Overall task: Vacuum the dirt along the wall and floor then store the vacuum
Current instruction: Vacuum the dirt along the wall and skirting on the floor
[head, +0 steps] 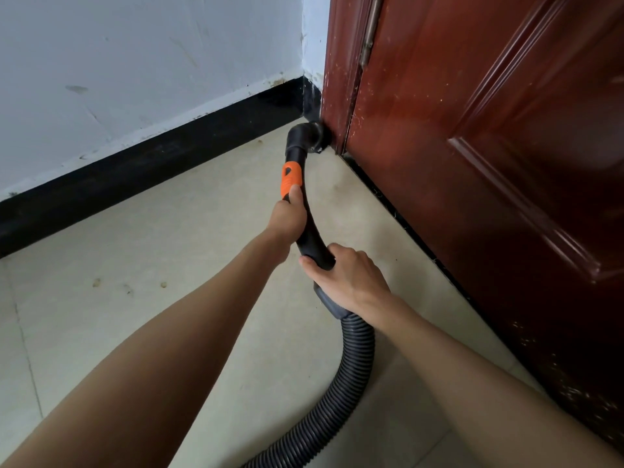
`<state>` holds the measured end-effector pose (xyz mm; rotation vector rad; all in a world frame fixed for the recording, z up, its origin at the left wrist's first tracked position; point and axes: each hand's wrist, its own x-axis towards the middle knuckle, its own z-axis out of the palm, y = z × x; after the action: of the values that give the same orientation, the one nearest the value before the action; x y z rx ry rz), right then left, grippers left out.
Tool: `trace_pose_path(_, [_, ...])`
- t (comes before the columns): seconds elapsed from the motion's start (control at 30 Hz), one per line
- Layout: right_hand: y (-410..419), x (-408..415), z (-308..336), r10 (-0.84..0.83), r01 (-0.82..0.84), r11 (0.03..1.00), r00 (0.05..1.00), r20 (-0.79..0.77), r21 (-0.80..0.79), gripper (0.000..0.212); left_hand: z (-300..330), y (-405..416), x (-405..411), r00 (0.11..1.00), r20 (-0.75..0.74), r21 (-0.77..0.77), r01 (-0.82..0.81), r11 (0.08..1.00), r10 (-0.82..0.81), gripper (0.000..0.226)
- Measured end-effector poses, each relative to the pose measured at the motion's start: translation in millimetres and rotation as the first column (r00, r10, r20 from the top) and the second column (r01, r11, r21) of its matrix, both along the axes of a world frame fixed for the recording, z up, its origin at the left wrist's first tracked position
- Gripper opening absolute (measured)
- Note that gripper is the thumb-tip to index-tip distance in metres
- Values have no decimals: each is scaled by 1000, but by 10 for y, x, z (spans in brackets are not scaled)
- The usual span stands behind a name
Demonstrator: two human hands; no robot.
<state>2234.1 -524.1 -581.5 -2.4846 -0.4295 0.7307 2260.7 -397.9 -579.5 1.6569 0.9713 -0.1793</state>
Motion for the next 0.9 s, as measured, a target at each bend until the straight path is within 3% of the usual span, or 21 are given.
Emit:
trace_pose_path(0.23, [166,122,11,-16,17,999,999,-28,37,45,-33,180,152,999,18,-29,-42,999,43,63])
trace_pose_path(0.4, [-125,-172,-58,-74,78,995,995,-63,70,41,-155,-19,-112,997,54,-99,63,993,-58,61])
trace_pose_path(0.6, [-394,-673,-103,-149,191,961,967,-207,202,39,-148,-171,-582,971,133,-238,227,944,-199,39])
trace_pose_path(0.77, [-323,-907,-115,-20,123,961,925,-380,248,37,-89,-61,-918,970,111,-113,231,966,-219,36])
trace_pose_path(0.9, [-154,-909,-63,94,81,953,839,-537,293,34,2,132,-1034,966,89,-9,244,970,-242,34])
